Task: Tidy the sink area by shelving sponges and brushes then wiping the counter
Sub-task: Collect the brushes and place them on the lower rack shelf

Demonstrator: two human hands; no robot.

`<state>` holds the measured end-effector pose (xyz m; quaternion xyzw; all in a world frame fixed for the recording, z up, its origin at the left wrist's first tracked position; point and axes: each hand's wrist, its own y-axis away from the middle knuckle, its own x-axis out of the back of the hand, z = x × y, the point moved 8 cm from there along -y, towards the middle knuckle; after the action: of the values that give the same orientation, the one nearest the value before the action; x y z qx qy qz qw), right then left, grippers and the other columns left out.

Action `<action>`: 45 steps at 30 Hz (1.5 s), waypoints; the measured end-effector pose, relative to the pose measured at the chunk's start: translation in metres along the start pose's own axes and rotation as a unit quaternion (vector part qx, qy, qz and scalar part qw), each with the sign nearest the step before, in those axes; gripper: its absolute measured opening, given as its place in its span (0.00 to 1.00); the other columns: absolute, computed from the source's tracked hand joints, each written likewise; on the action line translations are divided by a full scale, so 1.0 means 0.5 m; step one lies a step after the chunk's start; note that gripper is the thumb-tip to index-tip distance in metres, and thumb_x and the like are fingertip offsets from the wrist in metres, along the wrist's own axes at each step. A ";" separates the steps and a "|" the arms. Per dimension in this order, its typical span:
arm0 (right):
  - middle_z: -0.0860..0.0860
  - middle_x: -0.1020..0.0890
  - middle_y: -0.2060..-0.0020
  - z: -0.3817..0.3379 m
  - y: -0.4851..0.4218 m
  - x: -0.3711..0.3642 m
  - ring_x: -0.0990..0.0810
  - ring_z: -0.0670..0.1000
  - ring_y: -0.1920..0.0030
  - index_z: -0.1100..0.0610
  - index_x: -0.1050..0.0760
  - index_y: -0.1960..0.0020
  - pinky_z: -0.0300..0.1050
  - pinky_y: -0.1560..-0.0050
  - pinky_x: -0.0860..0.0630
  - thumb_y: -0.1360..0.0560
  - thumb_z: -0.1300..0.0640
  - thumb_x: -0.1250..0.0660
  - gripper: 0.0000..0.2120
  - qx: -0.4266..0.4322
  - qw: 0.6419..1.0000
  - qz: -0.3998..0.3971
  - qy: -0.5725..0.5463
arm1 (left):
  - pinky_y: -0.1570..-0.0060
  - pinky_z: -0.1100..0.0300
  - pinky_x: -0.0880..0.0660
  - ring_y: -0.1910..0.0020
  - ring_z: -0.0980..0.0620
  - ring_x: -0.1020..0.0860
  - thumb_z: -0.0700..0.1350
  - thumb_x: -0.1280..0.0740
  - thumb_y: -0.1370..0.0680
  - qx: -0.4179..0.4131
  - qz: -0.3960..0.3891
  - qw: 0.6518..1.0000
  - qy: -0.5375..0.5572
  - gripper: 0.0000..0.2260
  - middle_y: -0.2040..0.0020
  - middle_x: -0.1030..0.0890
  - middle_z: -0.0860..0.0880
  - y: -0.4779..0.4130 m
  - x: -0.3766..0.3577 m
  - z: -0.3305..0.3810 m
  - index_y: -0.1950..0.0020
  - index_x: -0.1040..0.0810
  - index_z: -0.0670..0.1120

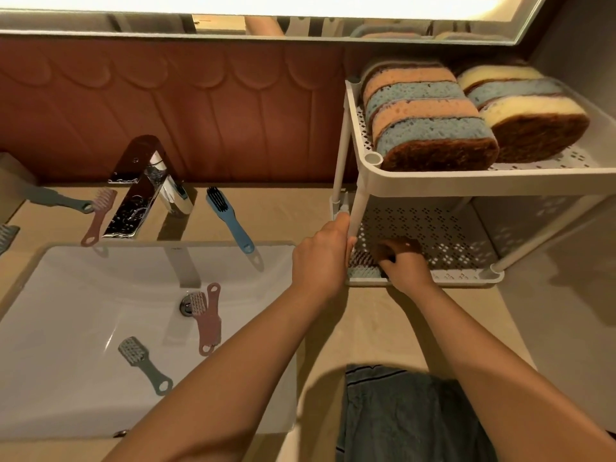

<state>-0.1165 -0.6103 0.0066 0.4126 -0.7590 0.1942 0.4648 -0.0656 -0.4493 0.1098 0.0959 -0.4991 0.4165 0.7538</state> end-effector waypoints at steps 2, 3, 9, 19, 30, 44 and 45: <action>0.59 0.21 0.45 -0.014 0.018 0.021 0.24 0.61 0.44 0.54 0.23 0.40 0.56 0.45 0.25 0.25 0.57 0.36 0.14 0.008 1.000 0.013 -0.022 | 0.65 0.53 0.26 0.61 0.47 0.23 0.48 0.40 0.20 0.022 -0.016 0.996 0.081 0.07 0.53 0.21 0.48 -0.001 -0.005 -0.015 0.48 0.30 0.46; 0.58 0.19 0.48 -0.022 0.029 0.027 0.22 0.61 0.47 0.55 0.22 0.42 0.55 0.47 0.24 0.25 0.56 0.36 0.12 0.003 0.999 0.008 -0.038 | 0.63 0.50 0.23 0.62 0.47 0.22 0.48 0.38 0.21 0.049 -0.028 0.989 0.139 0.06 0.53 0.22 0.49 0.001 -0.008 -0.029 0.49 0.30 0.47; 0.51 0.17 0.57 -0.093 0.132 0.035 0.21 0.51 0.56 0.55 0.20 0.49 0.50 0.52 0.24 0.24 0.59 0.36 0.08 0.023 0.990 -0.037 -0.136 | 0.52 0.52 0.23 0.57 0.46 0.19 0.47 0.39 0.21 0.127 -0.231 0.935 0.236 0.07 0.48 0.22 0.46 0.064 -0.054 -0.082 0.45 0.27 0.46; 0.51 0.16 0.60 -0.211 0.257 -0.108 0.19 0.49 0.57 0.48 0.21 0.51 0.48 0.52 0.22 0.25 0.57 0.37 0.08 0.036 0.971 -0.152 -0.182 | 0.49 0.61 0.37 0.43 0.48 0.25 0.50 0.42 0.20 0.153 -0.390 0.896 0.144 0.13 0.51 0.25 0.50 0.244 0.001 -0.239 0.41 0.26 0.45; 0.44 0.22 0.59 -0.360 0.328 -0.359 0.25 0.41 0.62 0.54 0.22 0.47 0.33 0.57 0.29 0.24 0.55 0.36 0.08 0.052 0.959 -0.255 -0.111 | 0.59 0.65 0.30 0.53 0.52 0.26 0.44 0.41 0.20 0.401 -0.248 0.836 0.281 0.07 0.55 0.24 0.50 0.433 0.062 -0.571 0.49 0.25 0.45; 0.58 0.30 0.37 -0.490 0.275 -0.580 0.24 0.58 0.51 0.56 0.30 0.34 0.52 0.54 0.21 0.27 0.59 0.32 0.21 0.137 0.966 -0.163 0.145 | 0.49 0.57 0.29 0.43 0.42 0.26 0.45 0.33 0.25 0.495 -0.179 0.842 0.118 0.22 0.40 0.29 0.40 0.478 0.069 -0.807 0.35 0.32 0.38; 0.59 0.29 0.37 -0.496 0.270 -0.589 0.23 0.60 0.51 0.56 0.29 0.36 0.52 0.56 0.20 0.28 0.61 0.31 0.22 0.139 0.965 -0.157 0.160 | 0.45 0.56 0.30 0.41 0.42 0.28 0.47 0.33 0.25 0.471 -0.194 0.856 0.091 0.24 0.38 0.29 0.40 0.479 0.065 -0.812 0.34 0.33 0.39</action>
<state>-0.0233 -0.2319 -0.1145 0.5506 -0.5663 0.2861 0.5425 0.0394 -0.0527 -0.1245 0.4958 -0.1438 0.4537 0.7264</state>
